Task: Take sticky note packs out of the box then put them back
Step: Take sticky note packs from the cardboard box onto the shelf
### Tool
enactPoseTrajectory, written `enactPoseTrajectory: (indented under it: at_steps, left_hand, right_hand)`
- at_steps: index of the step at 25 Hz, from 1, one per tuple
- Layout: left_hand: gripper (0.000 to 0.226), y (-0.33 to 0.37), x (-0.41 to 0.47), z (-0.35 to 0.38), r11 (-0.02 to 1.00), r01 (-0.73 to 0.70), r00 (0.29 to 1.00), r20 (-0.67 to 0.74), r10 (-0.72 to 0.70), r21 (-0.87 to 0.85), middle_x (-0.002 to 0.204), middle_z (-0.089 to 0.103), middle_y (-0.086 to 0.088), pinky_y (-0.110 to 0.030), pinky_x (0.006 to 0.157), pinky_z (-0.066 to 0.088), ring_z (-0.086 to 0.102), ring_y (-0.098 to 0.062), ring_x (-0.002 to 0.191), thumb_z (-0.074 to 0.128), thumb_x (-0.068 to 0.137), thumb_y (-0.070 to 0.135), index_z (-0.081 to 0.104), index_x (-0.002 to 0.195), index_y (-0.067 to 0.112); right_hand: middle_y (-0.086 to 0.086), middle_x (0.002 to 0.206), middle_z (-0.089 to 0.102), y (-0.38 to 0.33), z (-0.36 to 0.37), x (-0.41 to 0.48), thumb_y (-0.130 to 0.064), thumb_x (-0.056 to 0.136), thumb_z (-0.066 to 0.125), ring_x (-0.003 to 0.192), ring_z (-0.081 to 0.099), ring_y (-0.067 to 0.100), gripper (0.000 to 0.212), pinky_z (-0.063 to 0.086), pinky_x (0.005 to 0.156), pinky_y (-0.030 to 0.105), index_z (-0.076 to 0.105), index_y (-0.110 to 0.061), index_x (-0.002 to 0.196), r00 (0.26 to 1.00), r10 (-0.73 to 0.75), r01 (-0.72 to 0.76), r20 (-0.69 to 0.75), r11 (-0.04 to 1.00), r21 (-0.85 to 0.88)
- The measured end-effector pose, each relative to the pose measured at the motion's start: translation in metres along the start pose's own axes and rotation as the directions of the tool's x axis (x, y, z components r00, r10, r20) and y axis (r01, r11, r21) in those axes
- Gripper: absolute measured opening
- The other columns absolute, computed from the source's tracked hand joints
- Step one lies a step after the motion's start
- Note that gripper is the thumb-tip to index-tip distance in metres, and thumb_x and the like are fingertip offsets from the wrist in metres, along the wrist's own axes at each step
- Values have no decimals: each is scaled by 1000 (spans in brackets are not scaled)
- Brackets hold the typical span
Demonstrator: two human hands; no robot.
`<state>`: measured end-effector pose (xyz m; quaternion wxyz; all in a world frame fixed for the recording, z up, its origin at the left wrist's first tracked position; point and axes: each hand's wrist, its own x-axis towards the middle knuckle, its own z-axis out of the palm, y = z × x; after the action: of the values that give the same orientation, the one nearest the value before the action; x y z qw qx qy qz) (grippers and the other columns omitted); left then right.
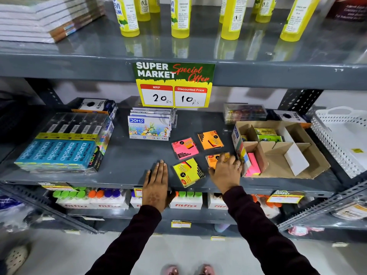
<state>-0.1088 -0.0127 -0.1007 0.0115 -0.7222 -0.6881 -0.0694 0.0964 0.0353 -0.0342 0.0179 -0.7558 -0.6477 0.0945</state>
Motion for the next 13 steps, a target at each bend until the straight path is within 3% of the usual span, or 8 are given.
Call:
enactPoseTrajectory:
  at_steps: [5, 9, 13]
  left_hand:
    - [90, 0, -1, 1, 1000, -3, 1000, 3, 3, -6, 150, 32, -18, -51, 112, 27, 31, -32, 139, 71, 76, 42, 27, 142, 0]
    - [89, -1, 0, 1, 999, -7, 1000, 20, 8, -41, 153, 26, -17, -50, 115, 20, 24, -32, 142, 67, 79, 42, 21, 144, 1]
    - [93, 0, -1, -3, 998, -22, 1000, 4, 22, -53, 145, 41, -20, -56, 106, 34, 39, -36, 134, 78, 67, 41, 36, 137, -3]
  right_hand:
    - [28, 127, 50, -7, -6, 27, -51, 83, 61, 118, 48, 41, 85, 37, 106, 49, 32, 3, 141, 993, -48, 48, -104, 999, 2]
    - [29, 133, 47, -21, -9, 72, -45, 87, 59, 125, 43, 41, 80, 30, 111, 49, 31, 5, 142, 993, -85, 88, -80, 996, 26]
    - [27, 139, 44, -27, -3, 96, -45, 90, 55, 129, 41, 40, 78, 31, 112, 48, 28, 5, 144, 993, -112, 112, -23, 993, -27]
